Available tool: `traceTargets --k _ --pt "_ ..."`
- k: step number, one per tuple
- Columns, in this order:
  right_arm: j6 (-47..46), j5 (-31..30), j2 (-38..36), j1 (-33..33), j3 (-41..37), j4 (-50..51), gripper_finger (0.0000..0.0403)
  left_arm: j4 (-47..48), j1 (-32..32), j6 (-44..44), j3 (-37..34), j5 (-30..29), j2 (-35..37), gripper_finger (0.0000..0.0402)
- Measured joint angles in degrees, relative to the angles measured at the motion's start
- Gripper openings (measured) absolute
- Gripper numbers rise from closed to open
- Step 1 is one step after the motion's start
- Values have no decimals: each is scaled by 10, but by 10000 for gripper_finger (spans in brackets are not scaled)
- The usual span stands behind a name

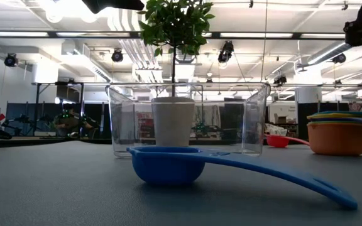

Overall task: Nest measuring cups in basket
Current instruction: Stack the red measuring cup on top of the light blue measuring cup

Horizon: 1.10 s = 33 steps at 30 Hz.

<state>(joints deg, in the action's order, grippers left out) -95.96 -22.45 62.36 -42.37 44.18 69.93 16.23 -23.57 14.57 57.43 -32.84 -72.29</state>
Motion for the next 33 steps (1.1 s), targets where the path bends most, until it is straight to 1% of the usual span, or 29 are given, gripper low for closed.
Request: traceTargets --k 2,5,7,8,9,11,14,17,19,21,23,25,27,30,33 --pt "6 -22 -8 0 9 -1 280 0 0 -3 0 0 0 194" --pt "15 -97 -24 12 25 9 290 0 1 -7 0 0 0 194" --pt "15 -140 -37 37 33 28 290 -2 2 -9 0 0 0 194" --pt "17 -147 -42 59 34 40 288 -2 2 -9 0 0 0 194" --pt "28 -142 -47 88 34 52 285 -3 2 -11 0 0 0 194" --pt "81 -117 -51 167 31 60 276 -10 3 -15 0 0 0 194" --pt "212 -100 -52 297 29 39 263 -22 3 -18 0 0 -3 194" --pt "373 -67 -53 430 29 -35 254 -32 3 -24 0 0 -8 194" --pt "478 -21 -52 513 25 -101 252 -34 3 -24 0 0 -11 194" --pt "558 31 -45 586 23 -151 251 -33 3 -24 0 4 -13 194" --pt "616 66 -34 647 22 -169 253 -33 3 -24 -1 13 -14 194" --pt "661 75 -19 691 21 -169 257 -32 3 -23 -1 22 -14 194" --pt "699 80 -4 720 18 -170 262 -32 3 -25 -1 24 -14 194" --pt "747 93 20 739 14 -193 273 -31 3 -34 -1 24 -14 194" --pt "776 94 50 740 13 -218 286 -31 3 -40 -2 24 -14 194"
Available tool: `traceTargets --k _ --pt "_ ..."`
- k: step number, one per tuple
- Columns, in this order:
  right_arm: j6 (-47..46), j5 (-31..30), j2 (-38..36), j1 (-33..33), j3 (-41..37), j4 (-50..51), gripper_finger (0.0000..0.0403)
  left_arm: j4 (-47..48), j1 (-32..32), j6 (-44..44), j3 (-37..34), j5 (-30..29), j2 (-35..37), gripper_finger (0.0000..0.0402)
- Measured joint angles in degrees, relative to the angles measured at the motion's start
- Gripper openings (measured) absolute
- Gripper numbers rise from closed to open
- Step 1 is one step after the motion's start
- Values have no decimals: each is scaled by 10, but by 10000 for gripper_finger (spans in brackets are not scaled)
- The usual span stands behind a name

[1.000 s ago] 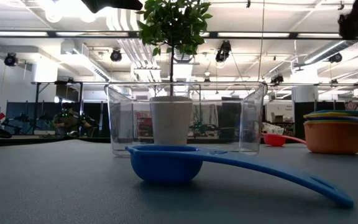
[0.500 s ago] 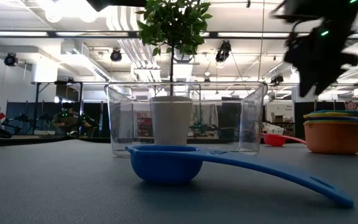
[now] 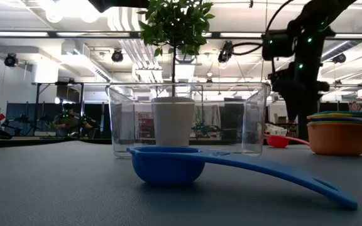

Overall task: Nest measuring cups in basket
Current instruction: Stack the red measuring cup on top of the light blue measuring cup

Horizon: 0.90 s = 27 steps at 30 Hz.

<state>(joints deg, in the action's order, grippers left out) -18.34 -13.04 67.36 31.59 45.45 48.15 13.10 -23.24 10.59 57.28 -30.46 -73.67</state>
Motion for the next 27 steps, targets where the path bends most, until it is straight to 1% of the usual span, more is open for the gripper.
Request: traceTargets --k 5,13,15,17,20,23,25,27 --pt "26 -4 59 13 0 -29 307 0 0 -5 0 0 0 194" --pt "66 -4 135 75 0 -72 322 3 0 -5 0 26 0 194" --pt "78 3 148 91 0 -82 322 4 0 -5 0 27 0 194" --pt "94 27 161 107 0 -96 320 4 0 -5 0 27 0 194" --pt "120 67 177 128 1 -105 313 5 0 -5 0 27 0 194" --pt "131 86 185 140 2 -107 298 8 0 -5 0 27 0 194" --pt "132 91 183 142 2 -108 280 9 0 -5 -1 27 0 194" --pt "134 93 177 142 1 -110 252 11 0 -5 -1 27 0 194"
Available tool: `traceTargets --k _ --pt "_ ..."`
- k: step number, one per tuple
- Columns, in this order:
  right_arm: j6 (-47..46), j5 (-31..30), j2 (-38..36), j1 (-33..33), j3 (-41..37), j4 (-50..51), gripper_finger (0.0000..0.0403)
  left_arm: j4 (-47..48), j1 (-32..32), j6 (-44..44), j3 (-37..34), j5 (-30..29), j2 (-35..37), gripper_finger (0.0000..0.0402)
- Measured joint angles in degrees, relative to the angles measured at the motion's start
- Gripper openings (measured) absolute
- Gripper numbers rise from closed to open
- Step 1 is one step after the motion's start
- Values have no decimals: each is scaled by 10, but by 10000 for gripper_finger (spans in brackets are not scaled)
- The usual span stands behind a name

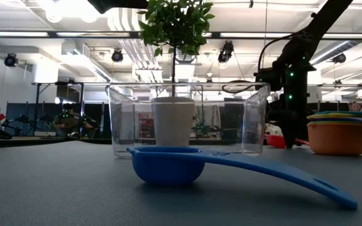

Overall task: Nest measuring cups in basket
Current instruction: Stack the red measuring cup on top of the light blue measuring cup

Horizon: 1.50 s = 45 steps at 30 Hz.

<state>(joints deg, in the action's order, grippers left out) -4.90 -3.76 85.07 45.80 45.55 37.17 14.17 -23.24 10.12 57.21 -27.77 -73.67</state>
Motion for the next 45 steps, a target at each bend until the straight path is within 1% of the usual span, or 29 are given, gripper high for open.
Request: traceTargets --k 5,13,18,21,23,26,29,31,33,37,43,45 --pt "19 -9 -27 0 -2 -4 161 0 0 2 0 0 0 194" --pt "0 -7 -94 0 -2 22 156 0 0 9 0 0 0 194" --pt "-37 -3 -177 -16 -2 122 154 3 0 13 0 -1 0 194" --pt "-87 -3 -245 -48 -2 195 153 2 0 14 0 -1 0 194" --pt "-137 9 -294 -79 -2 242 152 2 0 14 0 -2 0 194" --pt "-220 43 -365 -131 -2 296 151 -1 0 14 0 -2 0 194" --pt "-305 56 -421 -198 -2 311 151 -1 1 15 0 -2 0 194" --pt "-349 56 -440 -251 -2 309 150 -2 3 15 0 -3 0 194" --pt "-386 49 -445 -305 -2 302 150 -5 6 17 0 -3 0 194" --pt "-457 3 -426 -417 -3 301 149 -7 10 29 0 -3 0 194" --pt "-611 -66 -385 -589 -4 307 148 -2 10 44 0 -3 0 194" --pt "-663 -76 -370 -637 -4 309 148 -1 10 45 0 -2 0 194"
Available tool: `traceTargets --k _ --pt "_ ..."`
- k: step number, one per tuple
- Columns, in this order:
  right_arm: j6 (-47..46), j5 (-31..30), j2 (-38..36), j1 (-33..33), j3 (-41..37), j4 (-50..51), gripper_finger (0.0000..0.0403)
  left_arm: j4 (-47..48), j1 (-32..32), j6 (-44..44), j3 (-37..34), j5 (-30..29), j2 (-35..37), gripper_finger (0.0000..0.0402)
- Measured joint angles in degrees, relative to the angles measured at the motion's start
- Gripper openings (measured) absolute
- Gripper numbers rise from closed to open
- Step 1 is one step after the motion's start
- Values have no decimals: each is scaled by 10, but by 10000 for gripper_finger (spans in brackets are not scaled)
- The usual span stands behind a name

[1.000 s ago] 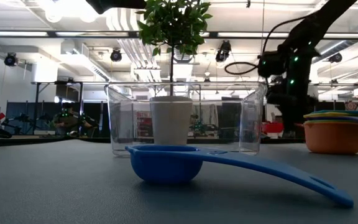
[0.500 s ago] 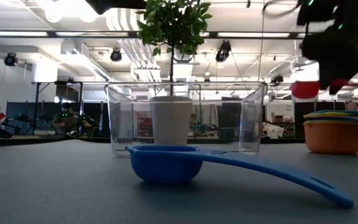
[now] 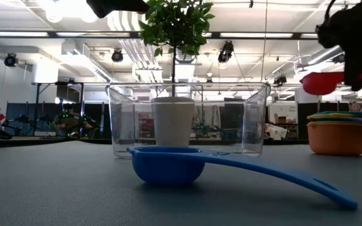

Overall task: Nest measuring cups in basket
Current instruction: Stack the red measuring cup on top of the light blue measuring cup, then stack the blue measuring cup on top of the red measuring cup

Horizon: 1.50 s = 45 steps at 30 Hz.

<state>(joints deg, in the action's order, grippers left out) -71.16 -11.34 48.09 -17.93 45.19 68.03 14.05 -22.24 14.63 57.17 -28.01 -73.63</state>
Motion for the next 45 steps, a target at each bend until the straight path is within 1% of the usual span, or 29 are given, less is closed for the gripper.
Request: traceTargets --k 3,6,10,16,24,30,33,36,38,39,42,45 --pt "-60 -7 34 -56 0 0 148 0 0 -1 0 0 0 194" --pt "-91 -7 70 -88 0 -1 147 0 0 -2 0 0 0 194" --pt "-101 -7 115 -95 0 -2 147 -2 0 -3 0 0 0 194" --pt "-83 -7 150 -94 0 -3 150 -4 0 -4 0 1 0 194" --pt "-76 8 143 -94 1 -15 170 -4 0 -6 0 2 0 194" --pt "-77 23 120 -94 13 -14 200 -1 0 -15 0 20 0 194" --pt "-76 20 115 -94 21 -14 217 -1 0 -17 0 20 0 194" --pt "-68 -8 116 -95 31 -17 229 -1 0 -21 0 20 0 194" --pt "-57 -39 117 -99 35 -48 233 0 0 -21 0 20 0 194" --pt "-49 -55 119 -104 36 -82 233 1 0 -21 0 20 0 194" --pt "9 -84 133 -119 36 -220 232 3 0 -21 0 21 0 194" --pt "86 -99 171 -137 43 -356 224 7 0 -21 0 21 0 194"
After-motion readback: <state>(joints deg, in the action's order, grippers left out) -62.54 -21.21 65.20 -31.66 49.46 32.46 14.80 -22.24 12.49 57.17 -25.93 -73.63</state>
